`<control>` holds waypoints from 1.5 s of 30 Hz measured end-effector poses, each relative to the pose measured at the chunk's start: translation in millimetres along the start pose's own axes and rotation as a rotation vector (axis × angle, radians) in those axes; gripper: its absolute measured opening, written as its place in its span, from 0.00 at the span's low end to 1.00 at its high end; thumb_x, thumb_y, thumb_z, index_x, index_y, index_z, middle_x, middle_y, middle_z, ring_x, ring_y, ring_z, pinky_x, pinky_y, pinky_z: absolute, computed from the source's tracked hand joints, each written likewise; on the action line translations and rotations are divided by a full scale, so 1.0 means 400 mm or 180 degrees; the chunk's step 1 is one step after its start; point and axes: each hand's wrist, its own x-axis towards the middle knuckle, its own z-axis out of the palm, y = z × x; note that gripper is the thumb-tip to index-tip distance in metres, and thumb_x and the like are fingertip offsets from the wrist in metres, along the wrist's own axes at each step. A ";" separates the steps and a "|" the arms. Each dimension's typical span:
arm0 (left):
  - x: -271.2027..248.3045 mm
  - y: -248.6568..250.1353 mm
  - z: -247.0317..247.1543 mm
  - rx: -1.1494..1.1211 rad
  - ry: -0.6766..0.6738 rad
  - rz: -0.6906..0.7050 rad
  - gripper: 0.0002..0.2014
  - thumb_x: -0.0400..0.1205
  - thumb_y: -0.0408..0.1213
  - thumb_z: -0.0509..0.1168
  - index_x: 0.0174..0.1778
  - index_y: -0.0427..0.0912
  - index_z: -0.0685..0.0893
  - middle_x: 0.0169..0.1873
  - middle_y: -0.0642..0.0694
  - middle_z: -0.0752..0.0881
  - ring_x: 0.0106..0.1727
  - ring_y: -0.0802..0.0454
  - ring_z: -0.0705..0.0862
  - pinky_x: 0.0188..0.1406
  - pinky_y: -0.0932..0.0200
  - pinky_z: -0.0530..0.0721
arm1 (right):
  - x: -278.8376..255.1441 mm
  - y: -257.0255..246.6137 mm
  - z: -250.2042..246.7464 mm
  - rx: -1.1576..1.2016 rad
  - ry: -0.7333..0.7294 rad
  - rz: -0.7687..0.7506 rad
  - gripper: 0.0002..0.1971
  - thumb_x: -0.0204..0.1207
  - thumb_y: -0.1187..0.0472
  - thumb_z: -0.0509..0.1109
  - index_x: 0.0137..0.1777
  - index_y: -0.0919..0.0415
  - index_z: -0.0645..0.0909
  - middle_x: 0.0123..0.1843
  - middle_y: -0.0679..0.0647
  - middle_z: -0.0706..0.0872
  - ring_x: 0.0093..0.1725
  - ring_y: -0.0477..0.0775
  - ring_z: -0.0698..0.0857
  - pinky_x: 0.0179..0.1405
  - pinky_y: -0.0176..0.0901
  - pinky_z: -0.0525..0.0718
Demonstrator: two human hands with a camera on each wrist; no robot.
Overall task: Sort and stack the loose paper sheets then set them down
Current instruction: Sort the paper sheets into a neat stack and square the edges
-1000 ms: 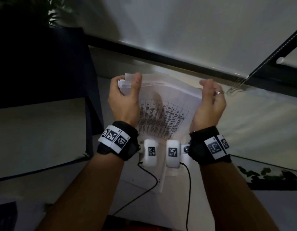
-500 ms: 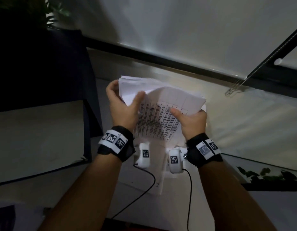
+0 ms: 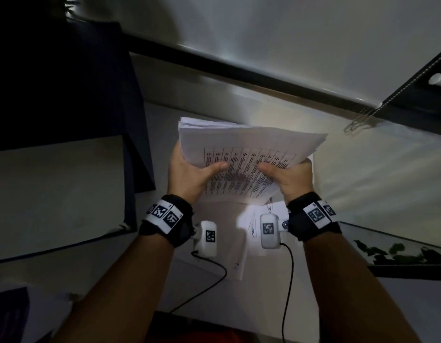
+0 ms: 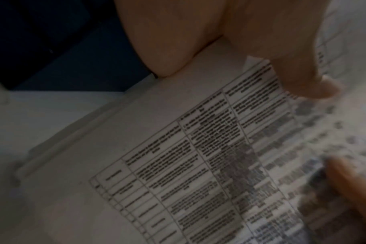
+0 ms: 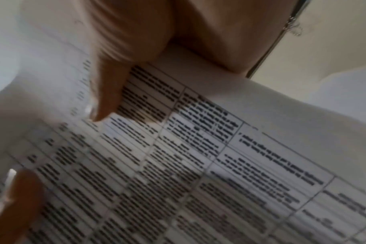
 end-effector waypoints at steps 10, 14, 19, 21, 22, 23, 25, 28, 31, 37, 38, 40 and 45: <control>-0.036 -0.105 -0.016 0.0553 0.0002 -0.0541 0.28 0.73 0.40 0.79 0.69 0.45 0.80 0.58 0.49 0.89 0.60 0.53 0.88 0.61 0.46 0.88 | -0.020 0.115 0.023 -0.0632 0.0225 0.0618 0.15 0.66 0.65 0.85 0.50 0.54 0.88 0.49 0.49 0.93 0.47 0.42 0.92 0.56 0.54 0.91; -0.049 -0.130 -0.018 0.0940 0.0114 -0.0488 0.24 0.77 0.52 0.73 0.64 0.41 0.85 0.55 0.48 0.90 0.55 0.51 0.90 0.59 0.51 0.88 | -0.005 0.116 0.025 -0.0653 0.0297 0.0694 0.11 0.68 0.61 0.84 0.50 0.56 0.90 0.46 0.49 0.94 0.47 0.45 0.93 0.52 0.45 0.91; -0.056 -0.050 -0.028 0.2308 0.0333 0.0523 0.11 0.81 0.37 0.63 0.56 0.47 0.86 0.36 0.37 0.90 0.37 0.36 0.88 0.36 0.47 0.88 | 0.005 0.173 -0.015 -0.1329 0.0860 0.1146 0.25 0.81 0.43 0.70 0.69 0.61 0.80 0.62 0.52 0.87 0.61 0.54 0.85 0.60 0.42 0.79; -0.071 -0.011 -0.033 0.2731 0.0510 0.0609 0.14 0.80 0.32 0.61 0.57 0.51 0.85 0.33 0.36 0.88 0.34 0.33 0.86 0.32 0.48 0.86 | -0.021 0.242 -0.022 -0.2122 0.0773 0.1761 0.39 0.76 0.37 0.72 0.79 0.62 0.71 0.76 0.59 0.78 0.73 0.63 0.78 0.71 0.50 0.76; -0.079 0.005 -0.037 0.2860 0.0590 0.0558 0.15 0.81 0.32 0.60 0.58 0.52 0.84 0.32 0.36 0.87 0.33 0.32 0.85 0.32 0.48 0.86 | -0.037 0.275 -0.018 -0.2399 0.0600 0.1971 0.45 0.72 0.34 0.73 0.81 0.62 0.67 0.80 0.61 0.72 0.77 0.65 0.73 0.75 0.57 0.73; -0.087 0.018 -0.040 0.2944 0.0645 0.0520 0.15 0.81 0.31 0.59 0.58 0.54 0.82 0.33 0.37 0.87 0.33 0.32 0.85 0.32 0.46 0.86 | -0.055 0.293 -0.006 -0.2706 0.0394 0.2076 0.51 0.69 0.30 0.73 0.83 0.62 0.63 0.83 0.61 0.67 0.81 0.66 0.67 0.78 0.62 0.69; -0.102 0.030 -0.046 0.2985 0.0714 0.0456 0.17 0.81 0.30 0.57 0.59 0.55 0.79 0.33 0.39 0.86 0.34 0.32 0.84 0.34 0.44 0.87 | -0.077 0.317 0.029 -0.3292 0.0133 0.2032 0.56 0.66 0.25 0.69 0.85 0.63 0.60 0.85 0.58 0.60 0.83 0.65 0.60 0.78 0.66 0.61; -0.104 0.039 -0.058 0.2803 0.0856 0.0438 0.18 0.81 0.29 0.56 0.59 0.56 0.78 0.34 0.40 0.86 0.35 0.33 0.84 0.35 0.41 0.88 | -0.083 0.321 0.083 -0.3535 0.0181 0.1914 0.61 0.58 0.23 0.73 0.84 0.62 0.61 0.82 0.57 0.61 0.81 0.65 0.59 0.76 0.68 0.60; -0.099 0.048 -0.069 0.2627 0.0964 0.0502 0.20 0.79 0.27 0.57 0.60 0.56 0.77 0.36 0.41 0.87 0.37 0.34 0.86 0.38 0.41 0.88 | -0.085 0.322 0.116 -0.3684 0.0120 0.1965 0.65 0.53 0.27 0.80 0.84 0.62 0.57 0.80 0.60 0.63 0.79 0.67 0.63 0.76 0.69 0.66; -0.089 0.063 -0.083 0.2495 0.1046 0.0574 0.19 0.78 0.25 0.59 0.58 0.51 0.81 0.32 0.49 0.81 0.36 0.39 0.85 0.35 0.54 0.84 | -0.058 0.301 0.125 -0.3785 0.0273 0.2381 0.69 0.45 0.27 0.83 0.82 0.65 0.59 0.80 0.65 0.63 0.80 0.72 0.62 0.74 0.78 0.66; -0.089 0.063 -0.082 0.2495 0.1054 0.0580 0.18 0.78 0.25 0.59 0.58 0.50 0.82 0.32 0.50 0.81 0.35 0.39 0.85 0.34 0.55 0.83 | -0.054 0.301 0.127 -0.3763 0.0314 0.2453 0.70 0.46 0.28 0.83 0.83 0.65 0.58 0.82 0.65 0.61 0.82 0.72 0.60 0.74 0.78 0.67; -0.090 0.061 -0.081 0.2442 0.1057 0.0557 0.17 0.79 0.26 0.60 0.58 0.50 0.82 0.32 0.47 0.83 0.36 0.39 0.86 0.35 0.52 0.85 | -0.051 0.300 0.129 -0.3766 0.0262 0.2462 0.66 0.50 0.30 0.84 0.82 0.65 0.61 0.80 0.64 0.64 0.81 0.70 0.62 0.73 0.70 0.71; -0.087 0.037 -0.087 0.2304 0.0982 0.0458 0.18 0.79 0.27 0.60 0.60 0.52 0.81 0.38 0.44 0.89 0.40 0.38 0.88 0.39 0.46 0.89 | -0.041 0.279 0.117 -0.3044 0.0292 0.2079 0.39 0.62 0.55 0.87 0.71 0.69 0.77 0.63 0.63 0.87 0.60 0.63 0.89 0.60 0.46 0.86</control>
